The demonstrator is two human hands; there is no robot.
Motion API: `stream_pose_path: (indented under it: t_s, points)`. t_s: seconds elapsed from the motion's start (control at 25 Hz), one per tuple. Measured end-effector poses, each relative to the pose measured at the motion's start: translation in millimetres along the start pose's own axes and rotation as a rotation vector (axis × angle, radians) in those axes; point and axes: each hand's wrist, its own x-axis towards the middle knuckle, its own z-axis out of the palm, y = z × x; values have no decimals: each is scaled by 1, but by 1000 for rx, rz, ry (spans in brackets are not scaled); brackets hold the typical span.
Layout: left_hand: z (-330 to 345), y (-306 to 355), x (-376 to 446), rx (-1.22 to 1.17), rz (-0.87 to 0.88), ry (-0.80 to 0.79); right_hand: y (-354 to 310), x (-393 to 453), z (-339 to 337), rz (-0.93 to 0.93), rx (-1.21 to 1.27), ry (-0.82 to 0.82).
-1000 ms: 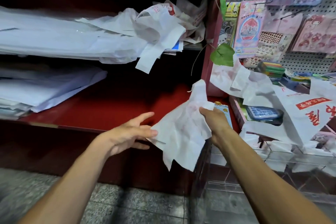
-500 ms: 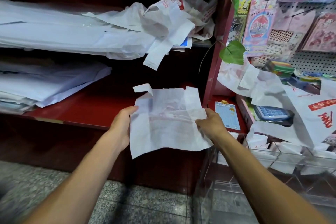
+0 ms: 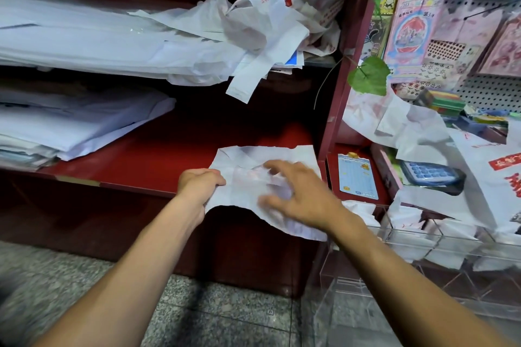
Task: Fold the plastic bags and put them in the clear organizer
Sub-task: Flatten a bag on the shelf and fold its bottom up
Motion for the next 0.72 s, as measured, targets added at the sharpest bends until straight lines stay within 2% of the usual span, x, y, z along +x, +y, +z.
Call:
stream_pose_path:
  t_s: [0.08,0.12,0.2,0.28,0.36,0.48,0.6,0.64,0.68,0.72]
  points:
    - [3,1,2,-15,-47,-52,-17,-3,15,-62,-153,-354]
    - [5,1,1,-2,-63,-98,-20,-5,26,-41,-271,-403]
    - [4,-3,-1,71,-53,-154,-19,-6,41,36,-429,-293]
    - [0,-6,-2,259,122,-89,-14,-5,43,60,-485,-143]
    - [-5,-9,-3,654,459,9,-10,-8,40,21,-462,-171]
    - [1,-21,-2,1119,820,-85,-9,-15,38,-9,-437,-272]
    - [11,-18,7,1300,1067,9,-10,-17,37,-27,-440,-261]
    - [12,-12,13,1314,1094,-18,-8,-17,37,-36,-444,-251]
    - [13,-5,22,1320,1088,-129,-7,-17,36,-46,-446,-245]
    - [13,1,29,1315,1036,-306,-4,-16,35,-55,-438,-238]
